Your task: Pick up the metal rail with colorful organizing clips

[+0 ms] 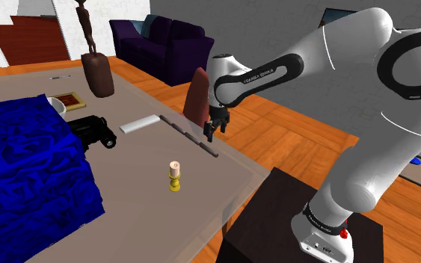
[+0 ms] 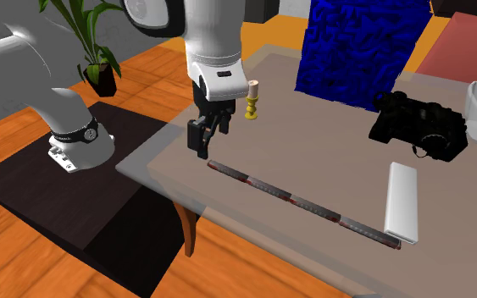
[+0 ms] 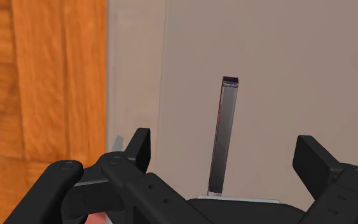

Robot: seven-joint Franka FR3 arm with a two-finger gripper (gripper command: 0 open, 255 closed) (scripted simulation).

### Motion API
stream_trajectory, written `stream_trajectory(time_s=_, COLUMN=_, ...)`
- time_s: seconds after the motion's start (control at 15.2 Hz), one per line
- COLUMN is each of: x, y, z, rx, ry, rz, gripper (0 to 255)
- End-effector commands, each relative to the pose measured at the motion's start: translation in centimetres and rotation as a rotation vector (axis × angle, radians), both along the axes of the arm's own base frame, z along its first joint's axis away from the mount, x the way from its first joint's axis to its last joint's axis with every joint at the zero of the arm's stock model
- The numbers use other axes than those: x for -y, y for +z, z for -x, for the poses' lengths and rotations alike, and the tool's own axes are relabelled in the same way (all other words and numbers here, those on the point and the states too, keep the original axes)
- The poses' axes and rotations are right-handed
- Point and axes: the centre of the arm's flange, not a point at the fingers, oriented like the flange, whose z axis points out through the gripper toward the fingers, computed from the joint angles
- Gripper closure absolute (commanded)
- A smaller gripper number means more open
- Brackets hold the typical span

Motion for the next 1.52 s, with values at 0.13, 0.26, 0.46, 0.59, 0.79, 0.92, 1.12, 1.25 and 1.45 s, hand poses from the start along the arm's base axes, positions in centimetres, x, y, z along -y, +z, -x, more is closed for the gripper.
stream_trajectory(time_s=0.13, x=-0.1, y=-2.1, z=-4.7, rx=0.043, ry=-0.029, rz=-0.002, gripper=0)
stream_trajectory(time_s=0.26, x=-0.1, y=-3.1, z=-6.8, rx=0.063, ry=-0.043, rz=-0.003, gripper=0)
stream_trajectory(time_s=0.46, x=-0.1, y=-4.2, z=-9.2, rx=0.087, ry=-0.059, rz=-0.004, gripper=0)
stream_trajectory(time_s=0.59, x=-0.1, y=-5.3, z=-9.2, rx=0.087, ry=-0.059, rz=-0.004, gripper=0)
stream_trajectory(time_s=0.79, x=-0.1, y=-6.9, z=-9.2, rx=0.087, ry=-0.059, rz=-0.004, gripper=0)
stream_trajectory(time_s=0.92, x=-0.1, y=-8.2, z=-9.2, rx=0.087, ry=-0.059, rz=-0.004, gripper=0)
stream_trajectory(time_s=1.12, x=-0.1, y=-8.2, z=-9.2, rx=0.087, ry=-0.059, rz=-0.004, gripper=255)
stream_trajectory(time_s=1.25, x=-0.1, y=-8.2, z=-9.2, rx=0.087, ry=-0.059, rz=-0.004, gripper=255)
stream_trajectory(time_s=1.45, x=-0.1, y=-8.2, z=-9.2, rx=0.087, ry=-0.059, rz=-0.004, gripper=255)
